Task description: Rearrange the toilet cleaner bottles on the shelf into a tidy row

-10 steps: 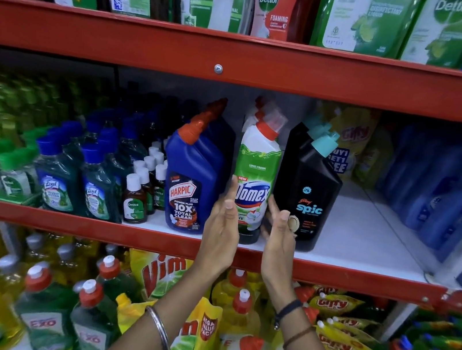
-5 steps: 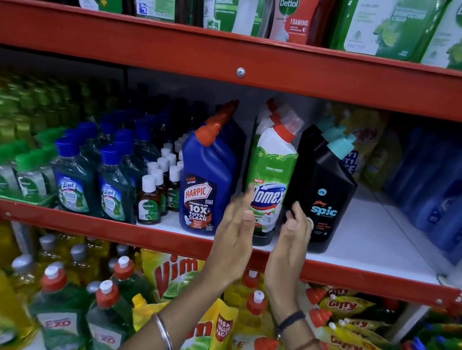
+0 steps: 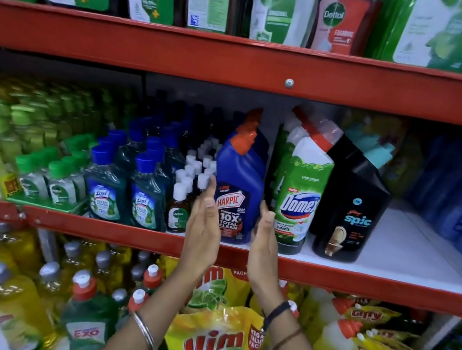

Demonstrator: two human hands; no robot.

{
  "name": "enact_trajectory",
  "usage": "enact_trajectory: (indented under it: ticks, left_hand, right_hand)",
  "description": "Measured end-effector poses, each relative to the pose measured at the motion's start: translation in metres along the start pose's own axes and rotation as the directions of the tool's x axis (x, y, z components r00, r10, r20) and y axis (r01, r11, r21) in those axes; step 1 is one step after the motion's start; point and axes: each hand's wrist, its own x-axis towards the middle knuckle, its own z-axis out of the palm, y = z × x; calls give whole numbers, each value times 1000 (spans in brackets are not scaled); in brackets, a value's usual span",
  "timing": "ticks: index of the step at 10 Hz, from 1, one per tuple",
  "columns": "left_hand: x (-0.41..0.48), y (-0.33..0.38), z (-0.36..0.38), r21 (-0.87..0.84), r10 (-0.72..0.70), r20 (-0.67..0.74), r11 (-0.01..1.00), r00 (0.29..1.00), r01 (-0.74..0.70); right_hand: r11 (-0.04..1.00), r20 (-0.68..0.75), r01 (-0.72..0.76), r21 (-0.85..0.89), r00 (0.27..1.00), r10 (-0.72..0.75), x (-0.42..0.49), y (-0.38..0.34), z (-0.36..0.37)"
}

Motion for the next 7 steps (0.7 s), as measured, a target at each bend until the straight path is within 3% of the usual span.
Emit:
enact_trajectory:
  ticks: [5,6,7]
  left_hand:
    - [1,0,-6,26,-2,60,1000,998,0]
    - [-7,-3,-2,9,96,9,995,995,-96]
    - [-14,13,6,83,286,-18,955,958,-284]
  right_hand:
    - [998,-59,-28,59,998,32,0,0,0]
    - [995,-103,7,98,995,3,-12,-9,-12]
    - [999,-156,30,24,987,-26,-47,-13,-36]
